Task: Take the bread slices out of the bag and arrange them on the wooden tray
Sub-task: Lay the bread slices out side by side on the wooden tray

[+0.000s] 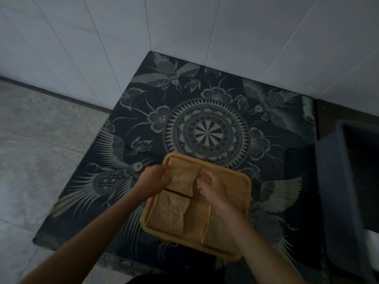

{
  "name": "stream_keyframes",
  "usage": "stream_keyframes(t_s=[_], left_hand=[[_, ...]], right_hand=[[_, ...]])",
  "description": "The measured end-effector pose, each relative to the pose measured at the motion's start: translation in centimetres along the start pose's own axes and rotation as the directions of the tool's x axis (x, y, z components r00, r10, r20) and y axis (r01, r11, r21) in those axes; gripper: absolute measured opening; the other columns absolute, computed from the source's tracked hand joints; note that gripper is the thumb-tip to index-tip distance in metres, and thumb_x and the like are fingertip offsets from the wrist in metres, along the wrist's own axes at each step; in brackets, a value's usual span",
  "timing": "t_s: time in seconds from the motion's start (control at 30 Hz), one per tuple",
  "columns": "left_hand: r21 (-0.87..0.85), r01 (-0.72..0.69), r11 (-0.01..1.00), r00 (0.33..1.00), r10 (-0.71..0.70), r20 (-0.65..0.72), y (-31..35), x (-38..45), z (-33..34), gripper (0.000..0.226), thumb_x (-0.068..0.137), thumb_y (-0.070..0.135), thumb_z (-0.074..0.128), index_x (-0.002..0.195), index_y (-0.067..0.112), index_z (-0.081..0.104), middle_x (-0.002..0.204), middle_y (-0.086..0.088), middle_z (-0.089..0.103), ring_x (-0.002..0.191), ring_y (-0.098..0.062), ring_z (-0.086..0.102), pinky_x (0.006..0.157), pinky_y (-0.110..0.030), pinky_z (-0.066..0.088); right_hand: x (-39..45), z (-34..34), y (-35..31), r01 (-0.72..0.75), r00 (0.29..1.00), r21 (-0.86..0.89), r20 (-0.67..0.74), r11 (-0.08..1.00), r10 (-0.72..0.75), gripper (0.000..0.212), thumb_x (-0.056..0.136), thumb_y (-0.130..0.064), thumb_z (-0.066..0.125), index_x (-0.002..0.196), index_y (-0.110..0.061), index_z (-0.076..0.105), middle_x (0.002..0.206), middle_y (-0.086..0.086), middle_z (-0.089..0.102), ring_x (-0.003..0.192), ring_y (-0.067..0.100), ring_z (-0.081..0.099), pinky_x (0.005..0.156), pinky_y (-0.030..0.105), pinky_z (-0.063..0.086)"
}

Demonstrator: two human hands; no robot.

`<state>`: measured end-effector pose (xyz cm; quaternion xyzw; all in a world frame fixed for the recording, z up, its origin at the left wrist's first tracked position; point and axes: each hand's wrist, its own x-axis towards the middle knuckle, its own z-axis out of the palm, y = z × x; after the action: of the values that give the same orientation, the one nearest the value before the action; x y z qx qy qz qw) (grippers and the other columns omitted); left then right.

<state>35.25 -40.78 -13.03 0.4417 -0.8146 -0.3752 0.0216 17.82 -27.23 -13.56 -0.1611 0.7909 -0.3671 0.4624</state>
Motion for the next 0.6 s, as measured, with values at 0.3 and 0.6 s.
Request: stream_keyframes(t_s=[0.3,0.6], left_hand=[[-0.159,-0.111,0.981,0.983,0.132,0.131,3.6,-4.2,3.0,0.034,0.097,0.026,0.063,0.130,0.022,0.065,0.121,0.006,0.071,0.094,0.003,0.065,0.087,-0.022,0.056],[-0.147,0.050,0.988,0.940,0.004,0.341,5.9,-7.3,8.4,0.044,0.097,0.037,0.060,0.138,0.021,0.058,0.126,0.003,0.067,0.113,-0.012,0.062,0.097,-0.034,0.051]], right_hand=[[-4.1,-6.8,3.0,0.031,0.997,0.047,-0.067,0.998,-0.027,0.023,0.100,-0.028,0.065,0.123,-0.026,0.067,0.108,-0.002,0.072,0.095,0.014,0.072,0.081,0.030,0.063],[-8.9,-10.1,9.7,-0.049,0.972,0.105,-0.226,0.993,0.072,0.030,0.101,-0.025,0.061,0.130,-0.016,0.066,0.119,0.006,0.070,0.110,0.021,0.067,0.101,0.042,0.056]])
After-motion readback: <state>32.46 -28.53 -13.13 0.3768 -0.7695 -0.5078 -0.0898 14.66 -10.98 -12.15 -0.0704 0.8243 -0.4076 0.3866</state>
